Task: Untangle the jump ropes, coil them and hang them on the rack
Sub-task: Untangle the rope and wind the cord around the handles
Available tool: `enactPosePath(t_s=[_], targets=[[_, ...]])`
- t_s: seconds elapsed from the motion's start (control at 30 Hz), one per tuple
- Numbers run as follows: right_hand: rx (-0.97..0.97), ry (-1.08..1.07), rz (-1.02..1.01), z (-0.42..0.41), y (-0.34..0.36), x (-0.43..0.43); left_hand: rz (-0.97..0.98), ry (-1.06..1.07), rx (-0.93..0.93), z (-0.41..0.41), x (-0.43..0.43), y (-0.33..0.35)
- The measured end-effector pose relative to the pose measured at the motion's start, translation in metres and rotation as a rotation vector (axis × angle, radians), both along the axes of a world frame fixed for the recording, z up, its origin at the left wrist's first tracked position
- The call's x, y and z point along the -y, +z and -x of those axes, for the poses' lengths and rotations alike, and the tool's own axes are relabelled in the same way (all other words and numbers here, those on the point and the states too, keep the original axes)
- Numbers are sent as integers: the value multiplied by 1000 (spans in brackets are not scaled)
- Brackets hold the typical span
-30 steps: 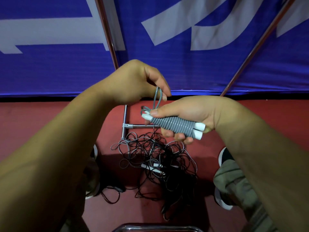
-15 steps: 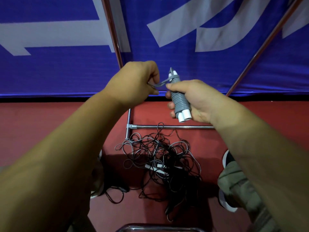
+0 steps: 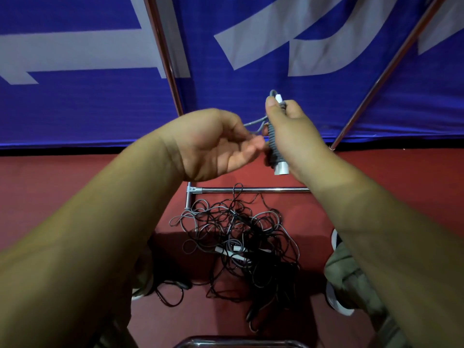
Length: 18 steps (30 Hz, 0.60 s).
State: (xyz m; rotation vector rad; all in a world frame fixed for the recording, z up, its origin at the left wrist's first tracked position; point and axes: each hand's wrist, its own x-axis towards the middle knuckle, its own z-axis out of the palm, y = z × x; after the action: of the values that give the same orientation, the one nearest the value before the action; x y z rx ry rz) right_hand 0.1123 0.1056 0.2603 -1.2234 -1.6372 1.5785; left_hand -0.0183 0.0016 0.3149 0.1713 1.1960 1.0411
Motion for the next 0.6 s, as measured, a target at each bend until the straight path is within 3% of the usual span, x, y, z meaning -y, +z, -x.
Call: enactPosePath(t_s=[0.17, 0.37, 0.6], targets=[[-12, 60, -108, 2, -1, 5, -43, 338, 98, 10, -8, -17], [185, 239, -417, 3, -4, 20, -60, 396, 150, 14, -14, -36], [257, 323, -477, 4, -3, 29, -59, 400, -77, 13, -17, -42]])
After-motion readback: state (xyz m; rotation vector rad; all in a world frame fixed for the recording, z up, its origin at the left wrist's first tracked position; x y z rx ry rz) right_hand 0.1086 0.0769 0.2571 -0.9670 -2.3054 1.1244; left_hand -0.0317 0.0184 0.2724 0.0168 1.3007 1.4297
